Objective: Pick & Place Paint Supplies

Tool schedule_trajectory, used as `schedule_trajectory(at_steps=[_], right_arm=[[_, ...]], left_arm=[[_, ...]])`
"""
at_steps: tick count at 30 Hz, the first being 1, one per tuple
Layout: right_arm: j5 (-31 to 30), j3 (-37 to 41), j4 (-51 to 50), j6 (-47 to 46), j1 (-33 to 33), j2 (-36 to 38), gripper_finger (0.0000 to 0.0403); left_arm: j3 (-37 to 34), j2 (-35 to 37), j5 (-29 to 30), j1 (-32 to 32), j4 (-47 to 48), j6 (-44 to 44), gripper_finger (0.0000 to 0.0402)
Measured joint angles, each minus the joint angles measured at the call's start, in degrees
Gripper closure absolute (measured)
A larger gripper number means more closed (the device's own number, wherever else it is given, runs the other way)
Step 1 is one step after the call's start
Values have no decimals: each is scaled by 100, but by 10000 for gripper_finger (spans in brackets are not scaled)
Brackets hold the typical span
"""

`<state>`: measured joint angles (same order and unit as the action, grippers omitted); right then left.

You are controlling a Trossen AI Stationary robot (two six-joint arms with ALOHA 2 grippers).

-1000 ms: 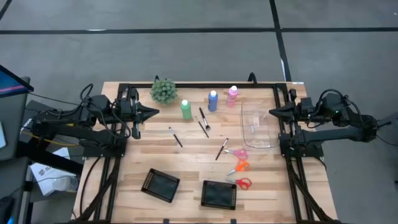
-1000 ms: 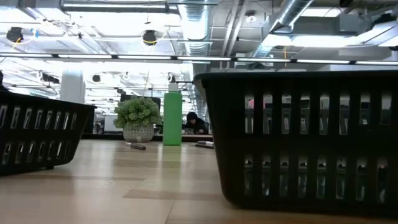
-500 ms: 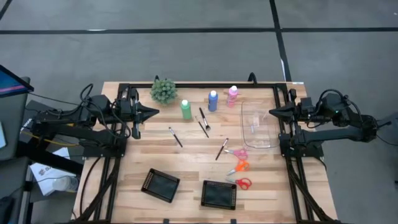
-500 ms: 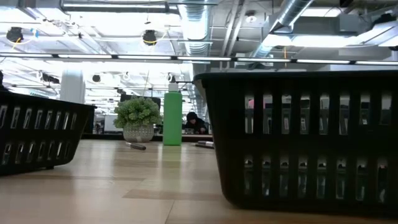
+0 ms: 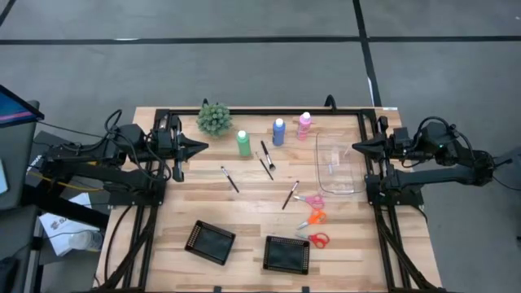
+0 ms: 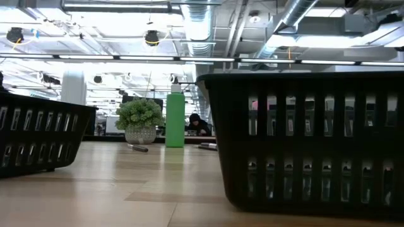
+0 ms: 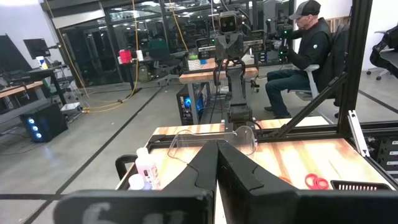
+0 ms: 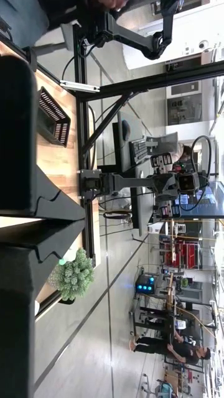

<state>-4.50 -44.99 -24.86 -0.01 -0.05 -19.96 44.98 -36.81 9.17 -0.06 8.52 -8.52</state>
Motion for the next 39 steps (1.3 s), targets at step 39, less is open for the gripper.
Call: schedule_trajectory(at_steps=[39], right_arm=[[-1, 2, 2, -2, 0, -1, 403]], left_arm=[[-1, -134, -1, 1, -693, 321, 402]])
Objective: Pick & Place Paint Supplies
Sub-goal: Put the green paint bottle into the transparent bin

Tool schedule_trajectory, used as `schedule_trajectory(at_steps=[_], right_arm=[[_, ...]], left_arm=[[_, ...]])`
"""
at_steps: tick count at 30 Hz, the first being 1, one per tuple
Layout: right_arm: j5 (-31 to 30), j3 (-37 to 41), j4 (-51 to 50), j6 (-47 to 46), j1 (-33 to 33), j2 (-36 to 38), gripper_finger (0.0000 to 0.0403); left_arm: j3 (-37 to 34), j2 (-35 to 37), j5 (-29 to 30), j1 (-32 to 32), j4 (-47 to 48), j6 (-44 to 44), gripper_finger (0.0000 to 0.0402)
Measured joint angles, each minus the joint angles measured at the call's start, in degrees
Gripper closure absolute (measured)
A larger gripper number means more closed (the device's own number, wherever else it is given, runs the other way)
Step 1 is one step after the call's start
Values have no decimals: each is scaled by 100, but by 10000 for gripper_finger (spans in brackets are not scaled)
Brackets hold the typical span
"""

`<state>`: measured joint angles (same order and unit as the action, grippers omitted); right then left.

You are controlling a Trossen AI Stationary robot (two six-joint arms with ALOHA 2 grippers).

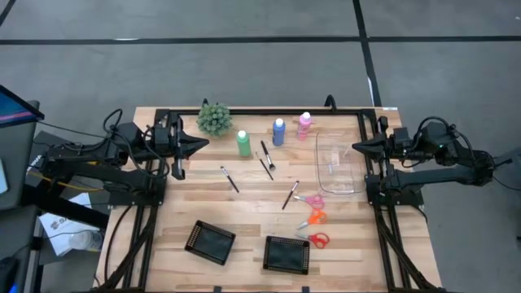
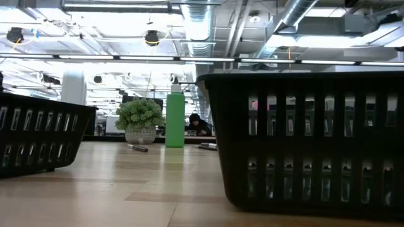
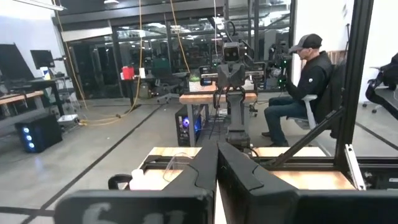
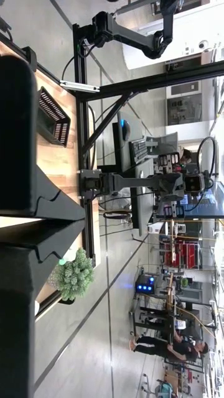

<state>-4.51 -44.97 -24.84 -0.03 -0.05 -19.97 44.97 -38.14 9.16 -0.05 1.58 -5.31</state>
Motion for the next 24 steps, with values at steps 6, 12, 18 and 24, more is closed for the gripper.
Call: schedule_trajectory(at_steps=[6, 12, 18, 24], right_arm=[[0, 0, 88, 0, -3, 2, 403], [-2, -4, 536, -120, -7, -72, 403], [-391, -2, -110, -349, -9, -232, 403], [-903, 93, -926, -420, -13, -737, 397]], left_arm=[[1, -64, 47, 0, 2, 2, 402], [0, -278, 53, 0, 177, 439, 402], [0, -712, 57, -1, 80, 694, 402], [0, -1282, 77, -2, -93, 694, 397]])
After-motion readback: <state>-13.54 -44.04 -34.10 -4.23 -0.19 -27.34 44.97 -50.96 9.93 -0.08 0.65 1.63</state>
